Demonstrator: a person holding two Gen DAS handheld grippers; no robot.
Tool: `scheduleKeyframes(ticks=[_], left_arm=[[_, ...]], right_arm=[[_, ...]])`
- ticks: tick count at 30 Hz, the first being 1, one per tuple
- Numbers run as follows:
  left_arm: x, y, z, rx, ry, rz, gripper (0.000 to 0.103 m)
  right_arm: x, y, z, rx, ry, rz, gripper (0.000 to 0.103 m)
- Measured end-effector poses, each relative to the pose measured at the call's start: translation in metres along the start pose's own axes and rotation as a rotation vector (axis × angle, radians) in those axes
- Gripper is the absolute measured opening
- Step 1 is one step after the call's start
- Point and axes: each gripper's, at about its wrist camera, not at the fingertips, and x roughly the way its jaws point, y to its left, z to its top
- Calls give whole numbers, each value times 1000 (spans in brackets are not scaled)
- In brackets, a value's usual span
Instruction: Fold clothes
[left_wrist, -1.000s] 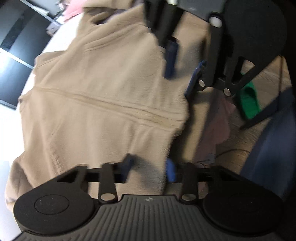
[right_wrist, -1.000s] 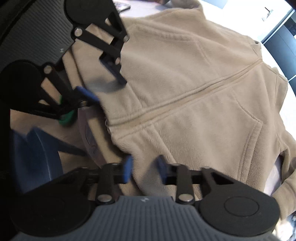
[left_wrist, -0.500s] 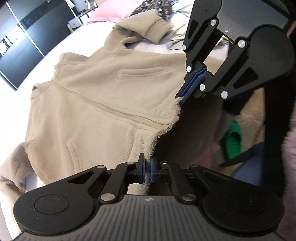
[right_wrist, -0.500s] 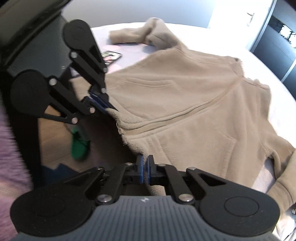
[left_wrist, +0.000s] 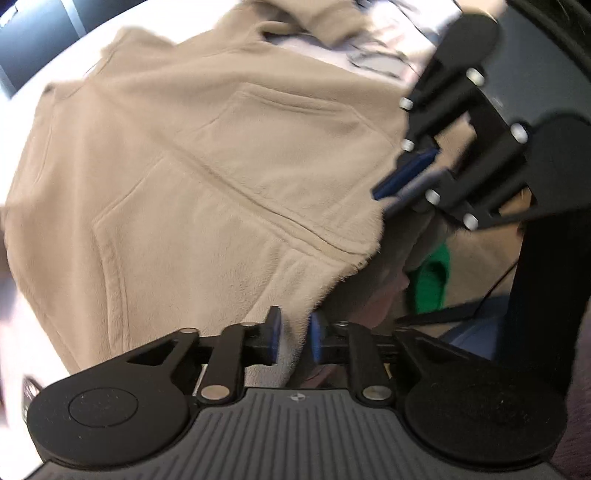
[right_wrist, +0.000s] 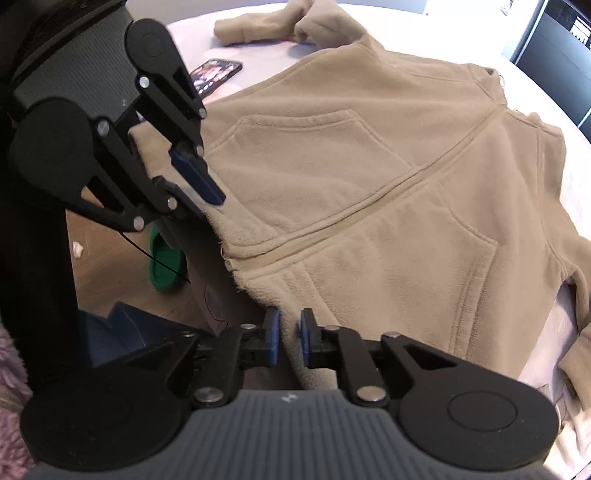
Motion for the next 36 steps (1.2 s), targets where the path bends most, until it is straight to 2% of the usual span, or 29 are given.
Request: scheduleKeyframes(ticks=[8,10,15,22,26,30,32,34,36], left_arm=[[-52,74,8,-316,-85,-132,23],[-67,94,9,-346,-108,-138,23],[-103,145,27,-382,-181,47,23],[-129,227,59,-534,-300,174,23],[-118,270,79,-587,-322,247,23],[-99,318,98,-641,-334,244,24],[-87,341,109,-653,-338,236,31],[-70,356,124,-637,-343,243,42],[-52,368,139,-624,-335,229,43]], right_arm=[[-23,-45,15,167,-62,32,22],[-32,-57,15,198,-92,41,25],[-32,-92,31,206,-87,-120,31],[-36,-167,53,305,-89,-281,32],[-33,-217,62,390,-98,-339,35],[-25,-269,71,475,-120,-363,39],[-18,-296,77,519,-131,-348,45],[-7,-324,86,563,-144,-323,46],[8,-349,100,593,-165,-297,48]])
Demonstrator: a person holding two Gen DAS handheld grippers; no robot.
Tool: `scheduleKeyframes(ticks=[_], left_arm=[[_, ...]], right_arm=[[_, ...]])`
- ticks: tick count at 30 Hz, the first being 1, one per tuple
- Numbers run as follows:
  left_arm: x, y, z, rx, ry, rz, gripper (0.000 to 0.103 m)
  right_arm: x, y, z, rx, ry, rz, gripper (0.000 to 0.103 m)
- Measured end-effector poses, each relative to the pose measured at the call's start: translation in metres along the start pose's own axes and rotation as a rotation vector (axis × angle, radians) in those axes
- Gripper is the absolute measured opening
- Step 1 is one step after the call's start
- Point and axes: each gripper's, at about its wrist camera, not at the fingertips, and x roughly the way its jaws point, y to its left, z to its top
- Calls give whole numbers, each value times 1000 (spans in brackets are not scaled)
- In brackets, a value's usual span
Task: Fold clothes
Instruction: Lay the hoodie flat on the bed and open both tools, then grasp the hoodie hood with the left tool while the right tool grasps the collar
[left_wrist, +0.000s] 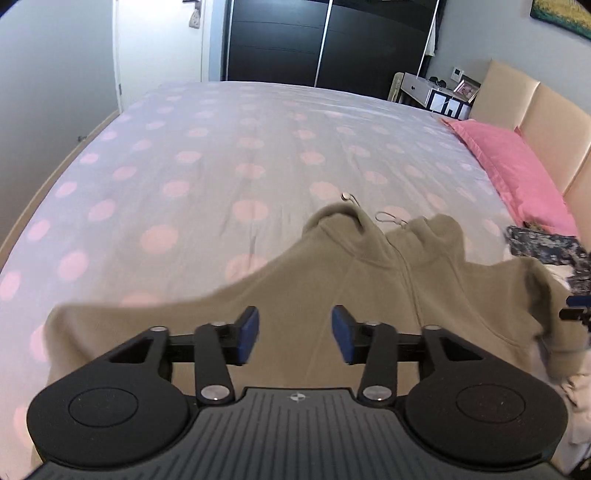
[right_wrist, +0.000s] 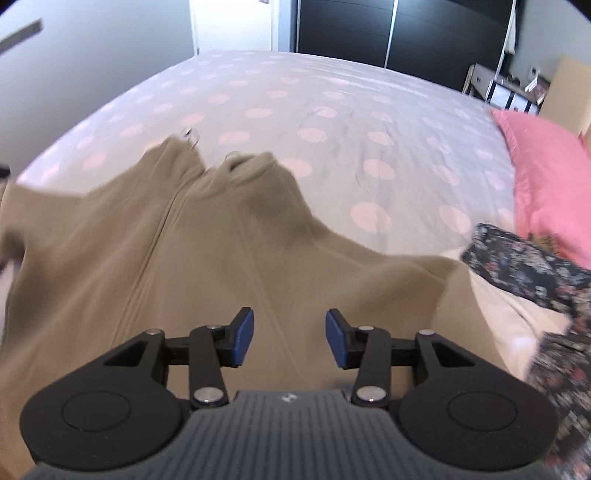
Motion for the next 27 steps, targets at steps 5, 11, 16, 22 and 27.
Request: scheduleKeyframes(ticks=[5,11,16,22,27], left_arm=[[67,-17,28,14,17,-83,49],[143,-34,59,-73,-5,-149,57],[198,-36,75,-216,5,-179,56],[235,-41,77,-270,40,-148,18],[211,-46,70,-202,6,-156,4]], right_arm=[[57,-4,53,52,-40,73,56],[117,-1,116,162,-89,162,67],[170,3,143,223,-73,151,67],[209,6,139,234,5,147,26],[177,14,123,157,-63,165,18]])
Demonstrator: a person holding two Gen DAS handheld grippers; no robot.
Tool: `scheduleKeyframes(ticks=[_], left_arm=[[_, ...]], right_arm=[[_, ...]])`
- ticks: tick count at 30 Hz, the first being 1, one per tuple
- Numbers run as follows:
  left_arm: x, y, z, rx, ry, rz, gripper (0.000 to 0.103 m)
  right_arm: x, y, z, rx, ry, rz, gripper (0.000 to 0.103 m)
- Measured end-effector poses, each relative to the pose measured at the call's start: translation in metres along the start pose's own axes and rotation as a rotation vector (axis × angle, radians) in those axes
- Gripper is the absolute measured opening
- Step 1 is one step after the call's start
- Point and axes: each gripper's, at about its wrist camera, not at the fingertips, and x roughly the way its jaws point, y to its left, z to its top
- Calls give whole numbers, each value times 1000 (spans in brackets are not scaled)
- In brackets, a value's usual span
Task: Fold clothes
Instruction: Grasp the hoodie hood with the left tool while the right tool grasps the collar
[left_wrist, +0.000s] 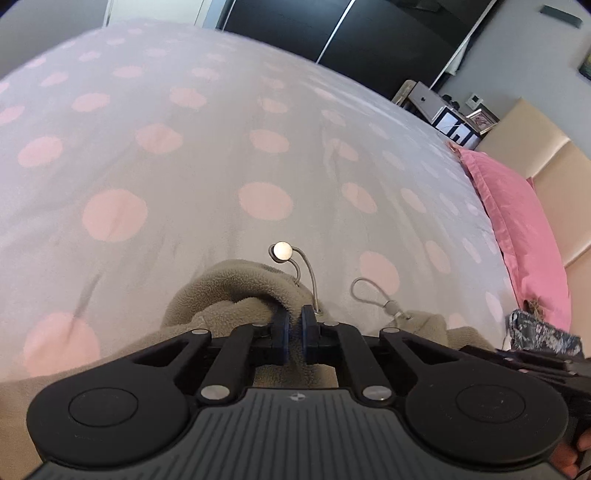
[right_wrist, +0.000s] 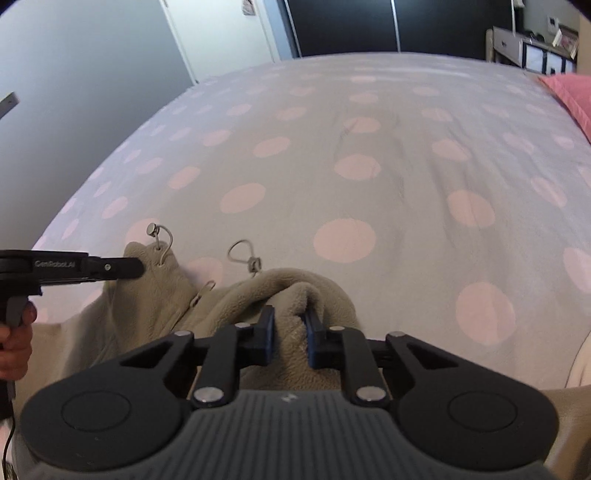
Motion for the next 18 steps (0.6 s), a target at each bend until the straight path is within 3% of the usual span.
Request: scheduleKeyframes(ticks=[5,8,12,15,18], left_arm=[[-81,-19,-25,136,-55,-45,4],[-128,-24,-61,199,-30,-62,4],[-177,-29,-120,276,47,-76,3],[-185,-30,-170,309,136,-53,3],[-176,-29,-209,324,199,-19,4]], right_arm=[[-71,25,-33,-115,-94,80,17],[-116,39,-71,-180,-122,150,17],[-147,55,-137,-240,-72,176,17],[-153,66,-185,-280,-11,162,17],[-142,75,-212,-313,54,107,18]])
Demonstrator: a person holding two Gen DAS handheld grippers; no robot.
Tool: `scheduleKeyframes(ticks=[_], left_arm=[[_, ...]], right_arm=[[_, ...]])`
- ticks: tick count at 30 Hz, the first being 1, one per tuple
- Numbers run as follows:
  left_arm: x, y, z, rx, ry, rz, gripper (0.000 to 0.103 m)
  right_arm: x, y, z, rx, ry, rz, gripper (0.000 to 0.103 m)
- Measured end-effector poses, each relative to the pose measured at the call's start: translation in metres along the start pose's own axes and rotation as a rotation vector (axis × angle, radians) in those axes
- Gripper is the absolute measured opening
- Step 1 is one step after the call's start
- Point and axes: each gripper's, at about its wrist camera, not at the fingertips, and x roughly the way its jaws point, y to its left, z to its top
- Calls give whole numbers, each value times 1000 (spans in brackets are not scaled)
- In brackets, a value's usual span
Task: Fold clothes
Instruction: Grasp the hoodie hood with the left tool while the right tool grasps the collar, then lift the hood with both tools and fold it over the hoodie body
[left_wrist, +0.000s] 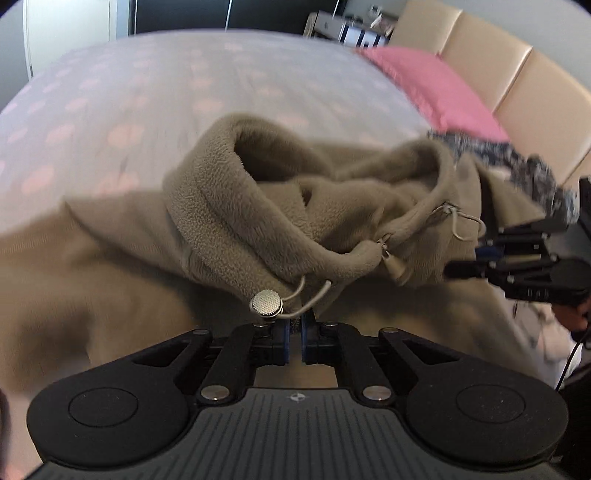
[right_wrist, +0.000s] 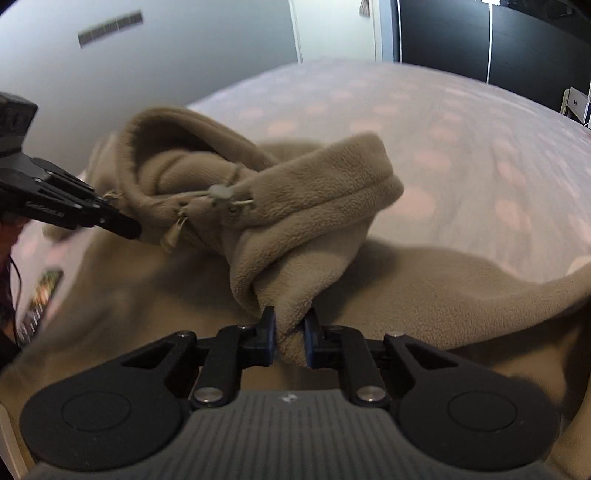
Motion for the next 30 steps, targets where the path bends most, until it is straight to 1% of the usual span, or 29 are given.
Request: scheduleKeyframes(ticks=[2,4,5,6,7,8,9,10,13,15,17,20,22,23,24,25,26,27,28,30], left_arm=[[11,-4,-14,8,37,22,4],[14,-5,-23,4,82,41,5],[11,-5,-26,-5,98,40,7],[5,-5,-28,0,101,42,15],[-4,-7,-28,10,84,48,24],[-13,-8,-28,17,59,57,30],[-23,-8,-26,20,28,70,44],[-31,-10,-24,31,-8,93,50],[-54,-20,-17,74,-119,166,51],[-58,-26,-9,109,-183,208,53],[-52,-34,-1,162,-205,242,53],[-34,-45,9,255,-203,300,52],[-21,-52,9,357,-194,351,49],[-14,-55,9,409,-188,377,49],[-8,-56,8,452,-180,405,46],[-2,-56,6,477,-169,428,38],[3,-54,6,482,-158,439,30],[8,-53,5,483,-148,445,15],[9,-51,5,480,-152,441,11],[3,-48,2,466,-178,427,10]], right_arm=[[9,9,-12,-21,49,-33,23],[6,13,-16,-4,62,-49,25],[0,15,-17,3,58,-42,26],[-7,17,-16,4,51,-34,29],[-14,18,-14,4,38,-31,36],[-22,18,-12,10,18,-35,40],[-30,18,-9,18,-2,-39,40],[-36,18,-4,33,-18,-44,40],[-51,21,11,39,-73,-81,42],[-55,25,22,25,-110,-111,46],[-50,27,33,17,-128,-139,49],[-39,29,45,-2,-136,-181,51],[-28,30,52,-41,-131,-216,51],[-23,30,53,-65,-125,-232,48],[-17,30,54,-88,-119,-247,47],[-12,30,54,-107,-115,-260,44],[-8,30,53,-122,-110,-270,33],[-4,29,52,-134,-102,-277,23],[-2,28,51,-134,-89,-274,14],[-6,25,46,-135,-98,-269,13]])
